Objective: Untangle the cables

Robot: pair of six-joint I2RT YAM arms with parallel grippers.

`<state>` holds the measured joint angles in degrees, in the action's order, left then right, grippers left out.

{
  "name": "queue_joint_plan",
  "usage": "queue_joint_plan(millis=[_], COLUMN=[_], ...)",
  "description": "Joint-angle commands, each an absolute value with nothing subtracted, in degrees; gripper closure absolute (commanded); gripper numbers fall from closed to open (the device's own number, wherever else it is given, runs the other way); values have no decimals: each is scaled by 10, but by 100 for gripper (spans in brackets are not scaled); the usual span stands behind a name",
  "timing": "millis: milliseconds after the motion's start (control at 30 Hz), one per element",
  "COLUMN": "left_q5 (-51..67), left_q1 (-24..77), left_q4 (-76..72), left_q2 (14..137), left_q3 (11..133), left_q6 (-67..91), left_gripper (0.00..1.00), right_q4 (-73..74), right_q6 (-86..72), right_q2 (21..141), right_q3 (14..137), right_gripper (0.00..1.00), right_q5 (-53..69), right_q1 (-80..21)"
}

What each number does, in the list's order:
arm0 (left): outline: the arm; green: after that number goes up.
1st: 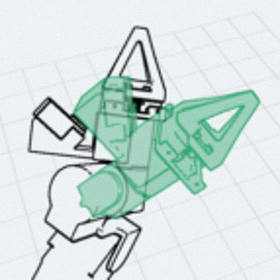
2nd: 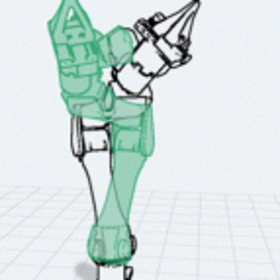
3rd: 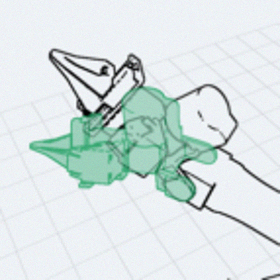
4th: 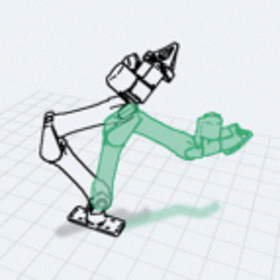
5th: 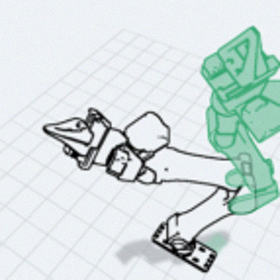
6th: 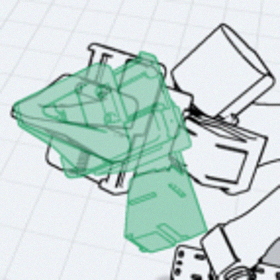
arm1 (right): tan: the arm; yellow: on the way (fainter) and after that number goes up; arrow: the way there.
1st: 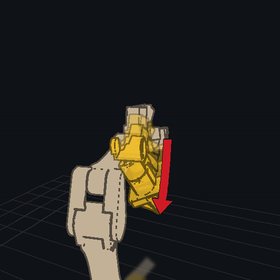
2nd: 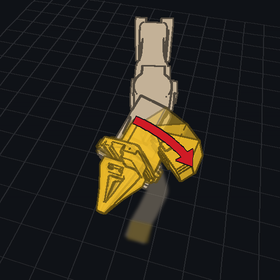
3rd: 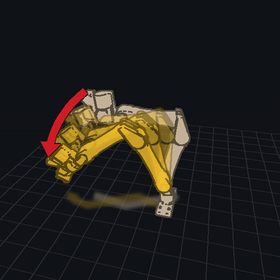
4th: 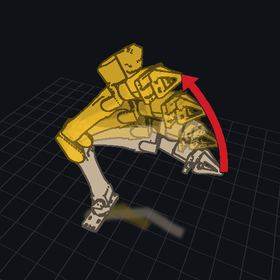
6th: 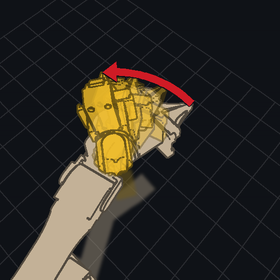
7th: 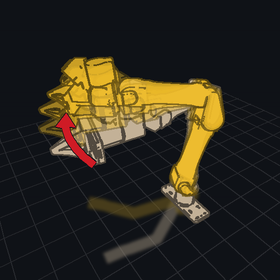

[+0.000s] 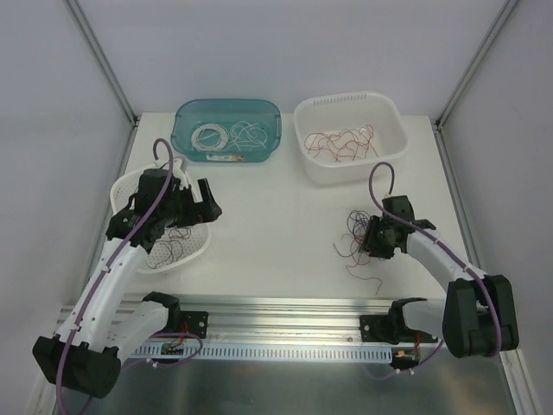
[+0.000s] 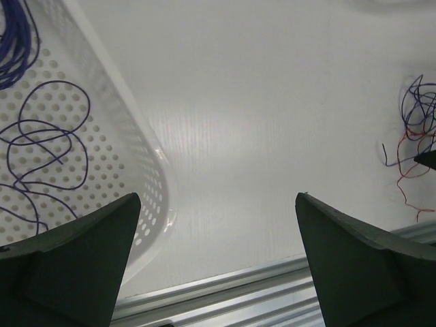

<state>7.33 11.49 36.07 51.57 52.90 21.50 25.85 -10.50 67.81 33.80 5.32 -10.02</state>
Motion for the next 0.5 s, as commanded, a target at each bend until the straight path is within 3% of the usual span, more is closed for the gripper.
queue_joint_plan(millis=[0, 100, 167, 267, 467], left_q5=[80, 75, 72, 69, 65], left_q1=[156, 193, 214, 237, 275], left_q4=[343, 334, 329, 324, 310], left_q2=[528, 546, 557, 573, 604], left_q3=[543, 544, 545, 553, 579], left_q6=[229, 241, 245, 248, 247], left_gripper=[1, 1, 1, 1, 1], right_q4=[204, 205, 229, 282, 386], right_q6=[-106, -84, -62, -27, 45], right_q2=[698, 701, 695, 686, 689], right_q3=[335, 347, 376, 440, 590], right_gripper=[60, 72, 89, 99, 99], right_q5=[71, 83, 76, 57, 51], right_q1=[-108, -126, -154, -208, -313])
